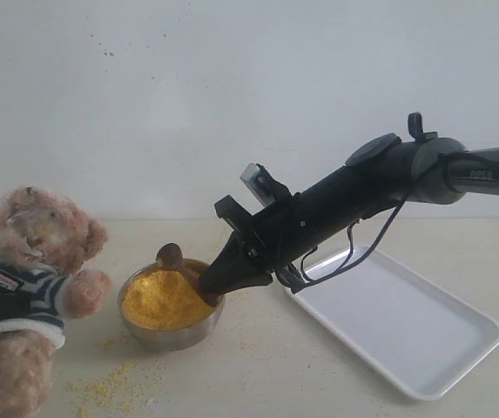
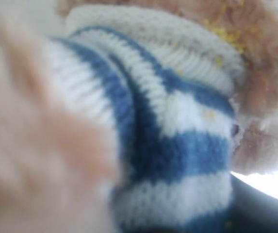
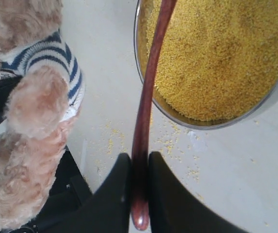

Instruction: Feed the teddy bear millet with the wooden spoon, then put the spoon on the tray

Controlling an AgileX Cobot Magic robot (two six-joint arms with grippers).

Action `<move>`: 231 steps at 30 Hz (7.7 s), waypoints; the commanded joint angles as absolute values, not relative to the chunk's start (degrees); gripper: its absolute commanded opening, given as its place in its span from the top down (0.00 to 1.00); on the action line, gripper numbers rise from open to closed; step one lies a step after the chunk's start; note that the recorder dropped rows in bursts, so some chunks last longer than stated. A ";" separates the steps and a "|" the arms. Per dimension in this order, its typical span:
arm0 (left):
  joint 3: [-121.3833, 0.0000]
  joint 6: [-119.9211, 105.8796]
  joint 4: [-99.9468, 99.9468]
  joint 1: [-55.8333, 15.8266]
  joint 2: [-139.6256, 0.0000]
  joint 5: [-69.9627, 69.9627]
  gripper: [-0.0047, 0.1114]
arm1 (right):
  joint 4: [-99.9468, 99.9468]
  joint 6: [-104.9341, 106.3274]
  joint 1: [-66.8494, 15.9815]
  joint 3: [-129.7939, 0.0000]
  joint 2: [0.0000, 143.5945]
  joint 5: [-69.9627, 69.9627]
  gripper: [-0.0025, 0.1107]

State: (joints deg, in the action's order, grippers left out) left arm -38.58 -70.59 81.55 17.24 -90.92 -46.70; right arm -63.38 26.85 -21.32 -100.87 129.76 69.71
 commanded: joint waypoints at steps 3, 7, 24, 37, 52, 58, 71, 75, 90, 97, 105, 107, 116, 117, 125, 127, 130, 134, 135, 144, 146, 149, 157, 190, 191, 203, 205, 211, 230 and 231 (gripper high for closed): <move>-38.42 -71.71 78.14 17.52 -91.29 -47.29 0.93 | -63.90 27.63 -21.00 -100.67 129.76 69.96 0.98; -38.42 -68.79 74.70 17.52 -93.59 -47.39 0.93 | -63.90 27.83 -21.00 -100.67 129.23 69.96 0.98; -38.42 -63.86 75.97 17.52 -94.67 -51.56 0.93 | -70.31 29.59 -21.26 -100.67 125.70 69.96 0.98; -38.42 -60.86 74.01 17.42 -99.26 -52.34 0.93 | -71.16 31.88 -27.97 -100.67 123.79 69.96 0.98; -38.42 -61.11 75.11 17.42 -99.34 -52.37 0.93 | -60.99 34.88 -34.38 -100.67 123.79 69.96 0.98; -38.42 -61.21 75.11 17.42 -99.34 -52.47 0.93 | -54.25 36.55 -34.51 -100.67 123.79 69.96 0.98; -38.42 -61.54 75.11 17.42 -99.34 -52.47 0.93 | -53.99 49.60 -34.51 -100.67 123.79 69.96 0.98; -38.42 -61.54 75.11 17.42 -99.34 -52.47 0.93 | -53.99 49.60 -34.51 -100.67 123.79 69.08 0.98; -38.42 -61.54 75.11 17.42 -99.34 -52.47 0.93 | -30.97 39.18 -41.42 -100.67 119.92 53.79 0.98; -38.42 -61.54 75.62 17.42 -99.34 -52.47 0.93 | -25.00 34.93 -45.38 -100.67 117.17 48.50 0.98; -38.42 -61.90 78.64 17.42 -99.34 -55.44 0.93 | -21.56 31.83 -45.02 -100.67 109.19 51.01 0.98; -38.42 -61.92 79.18 17.42 -99.34 -55.44 0.93 | -17.07 28.75 -43.79 -100.67 107.22 52.55 0.98; -38.42 -62.72 81.89 17.42 -99.34 -56.75 0.93 | -12.67 23.99 -32.94 -100.51 103.29 69.96 0.98; -38.42 -63.22 82.01 17.42 -99.34 -57.09 0.93 | -12.67 23.86 -32.09 -100.05 102.82 69.96 0.98; -38.42 -64.59 82.77 17.42 -99.34 -57.92 0.93 | -11.83 26.26 -30.27 -94.86 100.47 69.96 0.98; -38.42 -68.34 86.01 17.42 -99.34 -57.81 0.93 | -12.48 26.37 -30.27 -91.99 100.47 69.96 0.98; -38.42 -73.02 86.12 17.42 -99.34 -59.09 0.93 | -11.54 27.30 -30.27 -87.09 99.72 69.96 0.98; -38.97 -75.21 86.37 17.52 -99.23 -66.33 0.93 | -11.59 27.45 -30.27 -81.52 94.48 68.47 0.98; -38.97 -72.15 86.54 17.52 -99.23 -69.96 0.93 | -11.73 27.33 -30.27 -80.88 92.99 66.60 0.98; -38.36 -75.11 97.02 17.52 -99.14 -69.96 0.93 | -22.22 27.19 -30.27 -80.63 91.57 67.42 0.98; -38.36 -75.52 99.28 17.52 -99.14 -69.96 0.93 | -23.33 27.19 -30.27 -80.63 91.57 66.94 0.98; -38.36 -75.52 99.95 17.52 -99.14 -69.96 0.93 | -26.58 26.61 -30.27 -81.46 91.90 60.39 0.98; -38.48 -75.52 99.95 17.63 -99.14 -67.40 0.93 | -24.53 18.44 -34.60 -112.34 112.05 69.96 0.98; -40.31 -77.62 99.95 17.73 -99.14 -52.42 0.93 | -29.51 13.66 -35.95 -108.64 127.13 69.96 0.98; -40.31 -77.62 99.95 17.73 -99.14 -52.42 0.93 | -30.67 13.86 -35.95 -108.64 127.26 69.96 0.98; -40.31 -77.62 99.95 17.73 -99.14 -52.42 0.93 | -30.78 13.59 -35.83 -108.64 127.49 69.63 0.98; -40.31 -77.62 99.95 17.73 -99.14 -52.42 0.93 | -31.18 13.59 -35.47 -108.64 127.49 69.60 0.98; -40.31 -77.62 99.57 17.73 -99.14 -52.42 0.93 | -36.38 13.59 -31.84 -108.64 127.49 69.96 0.98; -40.31 -77.62 97.81 17.73 -99.14 -52.42 0.93 | -38.49 13.69 -30.24 -108.64 129.46 69.20 0.98; -40.31 -77.62 97.81 17.73 -99.14 -52.42 0.93 | -39.43 13.68 -30.24 -108.64 130.37 69.20 0.98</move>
State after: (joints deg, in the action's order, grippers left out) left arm -39.94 -77.14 97.90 17.70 -99.54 -51.37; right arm -38.18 14.05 -30.54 -108.93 128.63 69.70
